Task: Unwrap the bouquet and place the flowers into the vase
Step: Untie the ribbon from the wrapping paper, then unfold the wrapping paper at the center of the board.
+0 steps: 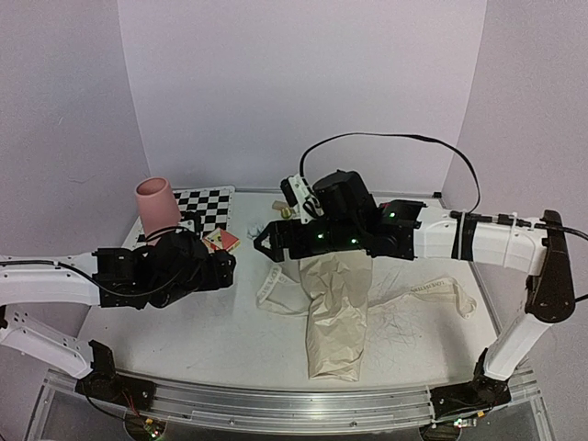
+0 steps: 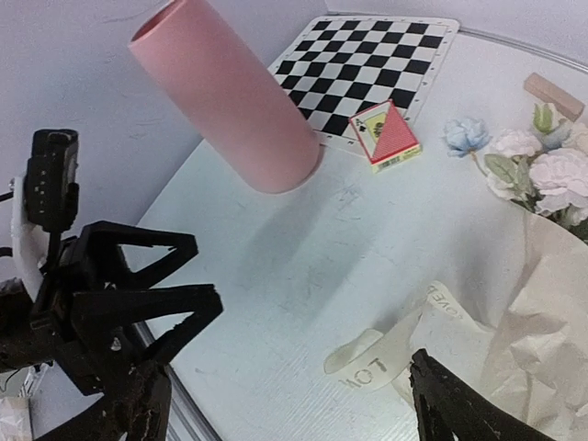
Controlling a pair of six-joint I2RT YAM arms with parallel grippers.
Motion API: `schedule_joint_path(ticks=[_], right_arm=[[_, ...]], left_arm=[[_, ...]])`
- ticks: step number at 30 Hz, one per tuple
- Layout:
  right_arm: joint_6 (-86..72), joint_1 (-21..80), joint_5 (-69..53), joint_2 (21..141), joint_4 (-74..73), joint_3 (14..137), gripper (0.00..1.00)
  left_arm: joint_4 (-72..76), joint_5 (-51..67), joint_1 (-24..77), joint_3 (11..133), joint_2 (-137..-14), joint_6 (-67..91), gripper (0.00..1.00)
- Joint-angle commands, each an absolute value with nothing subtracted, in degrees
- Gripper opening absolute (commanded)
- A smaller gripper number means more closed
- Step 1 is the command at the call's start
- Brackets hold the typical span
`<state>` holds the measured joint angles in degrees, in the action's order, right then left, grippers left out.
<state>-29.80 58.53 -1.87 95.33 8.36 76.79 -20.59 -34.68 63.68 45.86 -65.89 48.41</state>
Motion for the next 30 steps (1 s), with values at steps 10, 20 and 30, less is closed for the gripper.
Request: schedule_joint_path(ticks=[10,20,30], right_arm=[[-30.6,55.7,7.1,87.8,2.8,69.9,0.98],[-33.4,46.8,1.8,78.9,1.0,55.2,0.95],[-32.9,36.0,-2.6,71.8,1.5,43.0,0.91]], left_arm=[[-23.8,-30.0,62.0,55.4,-73.1,51.6,0.90],[-21.1,-20.8,62.1,56.3,-79.5,51.4,0.86],[-15.1,-14.4,64.1,60.5,-89.2,52.1,0.75]])
